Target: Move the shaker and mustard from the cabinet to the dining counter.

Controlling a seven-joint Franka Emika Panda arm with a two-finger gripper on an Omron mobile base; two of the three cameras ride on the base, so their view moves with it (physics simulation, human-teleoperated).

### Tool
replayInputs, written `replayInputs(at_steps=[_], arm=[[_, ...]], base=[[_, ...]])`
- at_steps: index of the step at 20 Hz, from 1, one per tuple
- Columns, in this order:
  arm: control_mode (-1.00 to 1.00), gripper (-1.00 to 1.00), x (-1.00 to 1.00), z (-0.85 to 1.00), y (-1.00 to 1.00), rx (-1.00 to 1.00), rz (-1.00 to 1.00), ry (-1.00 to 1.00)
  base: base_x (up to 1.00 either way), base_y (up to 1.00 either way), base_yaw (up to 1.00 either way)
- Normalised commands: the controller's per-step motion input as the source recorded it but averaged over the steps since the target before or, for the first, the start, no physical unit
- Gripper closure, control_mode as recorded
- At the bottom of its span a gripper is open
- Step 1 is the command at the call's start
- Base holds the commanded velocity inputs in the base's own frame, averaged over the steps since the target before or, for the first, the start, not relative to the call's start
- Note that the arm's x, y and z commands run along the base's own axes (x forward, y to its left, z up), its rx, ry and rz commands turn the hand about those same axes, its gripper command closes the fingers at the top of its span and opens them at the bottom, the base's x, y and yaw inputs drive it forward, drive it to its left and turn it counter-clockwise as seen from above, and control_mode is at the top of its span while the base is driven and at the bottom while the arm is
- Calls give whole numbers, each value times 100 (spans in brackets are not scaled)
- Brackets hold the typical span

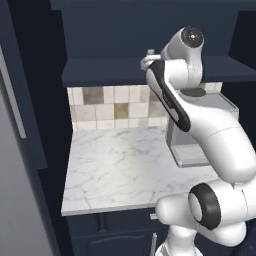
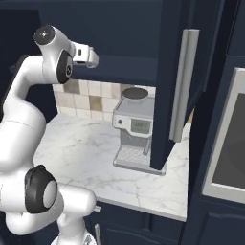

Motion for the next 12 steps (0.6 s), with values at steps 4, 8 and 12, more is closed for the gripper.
replayInputs(at_steps=[4,8,12], arm=[[-100,-100,36,0,7,0,0,2],[-100,-100,40,-2,0,0,0,2],[-100,-100,44,-13,0,0,0,0]], base=[[0,0,0],[0,0,0],[0,0,0]])
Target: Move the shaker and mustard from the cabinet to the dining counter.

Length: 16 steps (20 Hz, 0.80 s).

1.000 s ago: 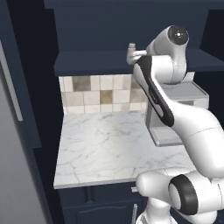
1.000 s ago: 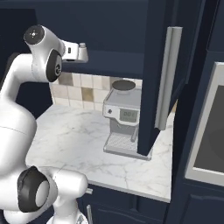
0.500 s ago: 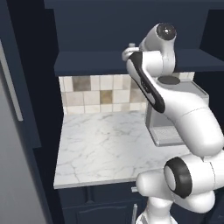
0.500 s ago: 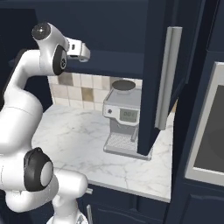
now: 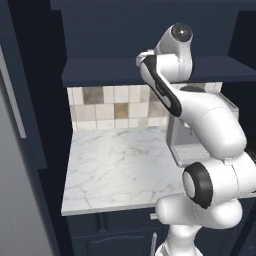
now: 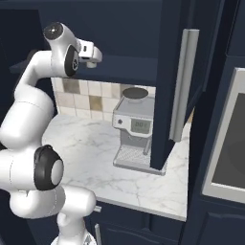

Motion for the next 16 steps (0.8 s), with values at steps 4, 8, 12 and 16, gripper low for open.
replayInputs(at_steps=[4,8,12,16], arm=[[-100,-100,35,-9,0,0,0,1],[-100,-100,32,-3,0,0,0,2],[-100,-100,24,-1,0,0,0,4],[-100,-100,14,-6,0,0,0,2]], base=[[0,0,0],[0,0,0],[0,0,0],[0,0,0]])
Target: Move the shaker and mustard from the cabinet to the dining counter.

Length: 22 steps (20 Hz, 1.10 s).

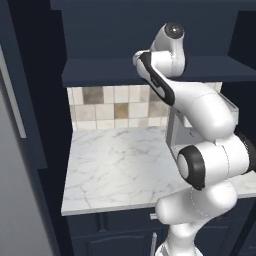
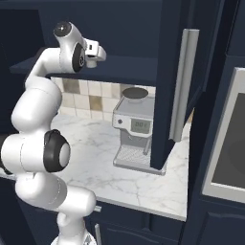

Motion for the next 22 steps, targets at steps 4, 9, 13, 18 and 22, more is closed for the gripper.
replayInputs(at_steps=[4,9,13,18,22], arm=[[-100,-100,16,-6,0,0,0,1],[-100,-100,14,-8,0,0,0,0],[-100,-100,13,-2,0,0,0,0],[-100,-100,13,-3,0,0,0,1],[-100,100,4,-2,0,0,0,0]], base=[[0,0,0],[0,0,0],[0,0,0],[0,0,0],[0,0,0]])
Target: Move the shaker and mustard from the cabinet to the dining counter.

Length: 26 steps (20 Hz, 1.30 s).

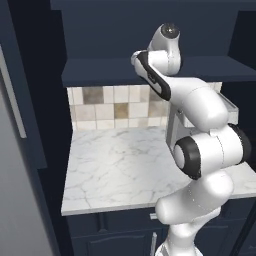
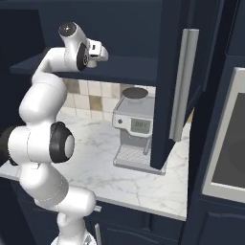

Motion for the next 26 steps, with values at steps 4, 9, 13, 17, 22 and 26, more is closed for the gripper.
replayInputs(at_steps=[4,9,13,17,22,26], arm=[[-100,100,0,0,0,0,0,0],[-100,100,0,-1,0,0,0,0],[-100,100,-25,-4,1,0,0,-12],[-100,100,-84,3,-1,0,0,-12],[-100,100,-100,3,0,-1,0,-1],[-100,100,-100,7,-2,-4,0,1]], base=[[0,0,0],[0,0,0],[0,0,0],[0,0,0],[0,0,0],[0,0,0]])
